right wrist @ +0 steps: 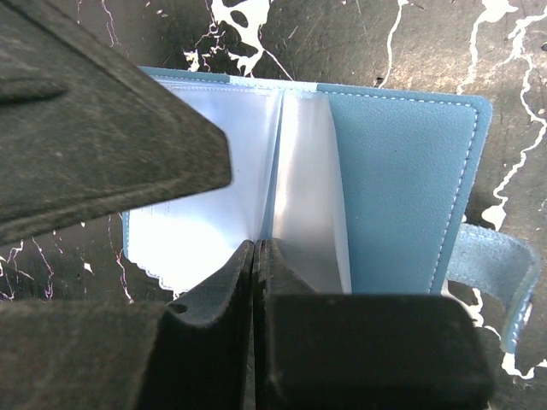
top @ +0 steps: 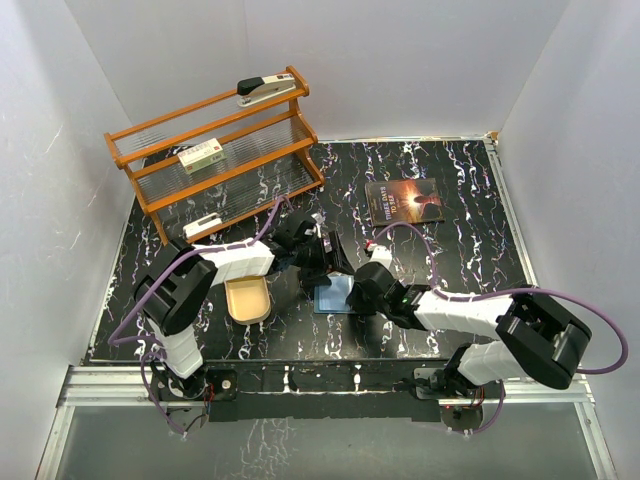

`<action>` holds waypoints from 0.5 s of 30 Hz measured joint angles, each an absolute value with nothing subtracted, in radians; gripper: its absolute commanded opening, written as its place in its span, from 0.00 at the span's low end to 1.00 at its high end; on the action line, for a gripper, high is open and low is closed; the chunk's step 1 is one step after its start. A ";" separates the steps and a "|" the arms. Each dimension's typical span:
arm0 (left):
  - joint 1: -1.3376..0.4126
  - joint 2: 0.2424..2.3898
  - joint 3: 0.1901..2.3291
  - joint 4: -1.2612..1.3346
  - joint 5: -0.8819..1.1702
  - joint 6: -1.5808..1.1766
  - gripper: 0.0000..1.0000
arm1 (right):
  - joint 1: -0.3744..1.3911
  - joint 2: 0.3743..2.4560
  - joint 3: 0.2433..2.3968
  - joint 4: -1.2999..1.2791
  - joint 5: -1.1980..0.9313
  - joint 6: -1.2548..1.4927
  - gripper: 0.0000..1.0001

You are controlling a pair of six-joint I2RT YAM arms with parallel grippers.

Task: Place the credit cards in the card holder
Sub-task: Turn over the card slot in the card holder.

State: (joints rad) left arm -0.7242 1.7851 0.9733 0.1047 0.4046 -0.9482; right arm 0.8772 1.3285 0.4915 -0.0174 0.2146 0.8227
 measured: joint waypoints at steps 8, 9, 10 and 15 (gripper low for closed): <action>-0.724 1.765 0.988 0.027 0.344 -0.909 0.80 | 0.877 1.325 0.475 0.006 0.217 0.841 0.00; -0.724 1.765 0.988 0.027 0.343 -0.908 0.80 | 0.877 1.325 0.475 0.006 0.218 0.841 0.00; -0.724 1.765 0.988 0.027 0.342 -0.908 0.80 | 0.877 1.325 0.475 0.006 0.218 0.841 0.00; -0.724 1.765 0.988 0.026 0.342 -0.908 0.80 | 0.877 1.325 0.475 0.006 0.218 0.842 0.00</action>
State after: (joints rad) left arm -0.7242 1.7653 0.9878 0.0257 0.3424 -0.9085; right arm 0.8772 1.3247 0.4747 0.0059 0.2176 0.8421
